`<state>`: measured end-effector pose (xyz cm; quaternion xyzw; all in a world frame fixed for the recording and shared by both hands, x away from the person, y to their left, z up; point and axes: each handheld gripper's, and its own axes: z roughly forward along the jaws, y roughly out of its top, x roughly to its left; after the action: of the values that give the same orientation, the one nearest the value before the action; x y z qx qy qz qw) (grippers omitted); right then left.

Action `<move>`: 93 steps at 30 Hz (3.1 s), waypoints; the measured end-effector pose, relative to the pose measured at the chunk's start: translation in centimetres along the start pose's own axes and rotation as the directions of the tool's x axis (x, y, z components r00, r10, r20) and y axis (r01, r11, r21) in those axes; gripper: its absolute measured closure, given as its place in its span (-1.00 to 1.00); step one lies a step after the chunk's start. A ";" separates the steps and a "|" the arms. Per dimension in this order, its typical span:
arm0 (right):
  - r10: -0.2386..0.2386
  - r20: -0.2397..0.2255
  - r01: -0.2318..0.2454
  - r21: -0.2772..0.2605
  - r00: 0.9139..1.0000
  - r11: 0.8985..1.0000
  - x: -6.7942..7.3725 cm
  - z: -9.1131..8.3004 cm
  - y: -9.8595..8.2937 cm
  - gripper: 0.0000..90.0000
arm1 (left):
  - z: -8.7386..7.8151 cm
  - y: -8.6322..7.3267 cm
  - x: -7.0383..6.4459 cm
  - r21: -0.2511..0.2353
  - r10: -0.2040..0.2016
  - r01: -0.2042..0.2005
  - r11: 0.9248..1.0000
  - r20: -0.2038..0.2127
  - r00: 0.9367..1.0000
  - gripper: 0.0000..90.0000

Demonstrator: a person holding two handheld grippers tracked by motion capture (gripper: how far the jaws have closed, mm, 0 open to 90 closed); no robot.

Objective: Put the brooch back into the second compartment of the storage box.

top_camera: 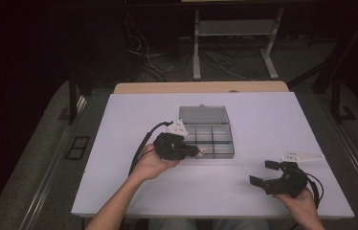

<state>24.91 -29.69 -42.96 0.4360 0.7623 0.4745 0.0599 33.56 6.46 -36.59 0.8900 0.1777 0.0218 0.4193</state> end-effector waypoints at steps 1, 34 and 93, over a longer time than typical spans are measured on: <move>-0.001 0.001 0.001 0.000 1.000 1.000 0.0 0.0 0.0 -0.99 | 0.0 0.2 0.1 -0.004 -0.002 0.002 1.000 -0.001 1.000 0.85; 0.007 -0.004 -0.007 0.000 1.000 1.000 0.1 -0.1 0.0 -0.99 | 3.7 1.6 2.7 0.026 -0.044 0.043 0.999 0.010 0.999 0.85; -0.012 -0.003 0.012 0.003 1.000 1.000 0.1 -0.3 0.2 -0.99 | 3.2 1.5 5.5 -0.043 -0.181 0.184 0.982 0.049 0.982 -0.04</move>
<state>24.87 -29.81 -42.59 0.4306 0.7658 0.4737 0.0610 39.71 5.08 -38.11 0.8600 0.2485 -0.0324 0.4445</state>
